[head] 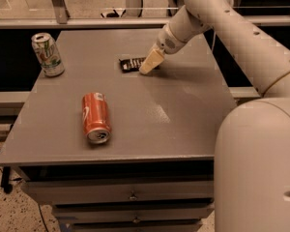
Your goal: Pick rxbar chocolate
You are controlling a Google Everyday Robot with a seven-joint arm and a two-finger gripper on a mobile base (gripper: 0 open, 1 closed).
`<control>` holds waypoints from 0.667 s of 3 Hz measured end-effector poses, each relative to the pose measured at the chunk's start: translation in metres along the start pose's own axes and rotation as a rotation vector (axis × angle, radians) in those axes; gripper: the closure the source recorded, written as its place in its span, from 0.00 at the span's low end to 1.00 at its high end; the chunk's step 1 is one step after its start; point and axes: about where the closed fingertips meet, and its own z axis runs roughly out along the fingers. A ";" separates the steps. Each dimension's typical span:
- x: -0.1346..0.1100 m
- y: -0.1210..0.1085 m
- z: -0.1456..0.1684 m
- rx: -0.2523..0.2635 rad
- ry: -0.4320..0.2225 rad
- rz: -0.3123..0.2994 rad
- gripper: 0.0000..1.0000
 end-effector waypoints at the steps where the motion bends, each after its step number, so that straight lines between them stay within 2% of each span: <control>1: -0.002 0.000 -0.003 0.000 0.000 0.000 0.88; 2: -0.003 0.000 -0.004 0.000 0.000 0.000 1.00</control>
Offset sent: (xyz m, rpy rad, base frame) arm -0.0443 0.0339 0.0830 0.0744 -0.1138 0.1606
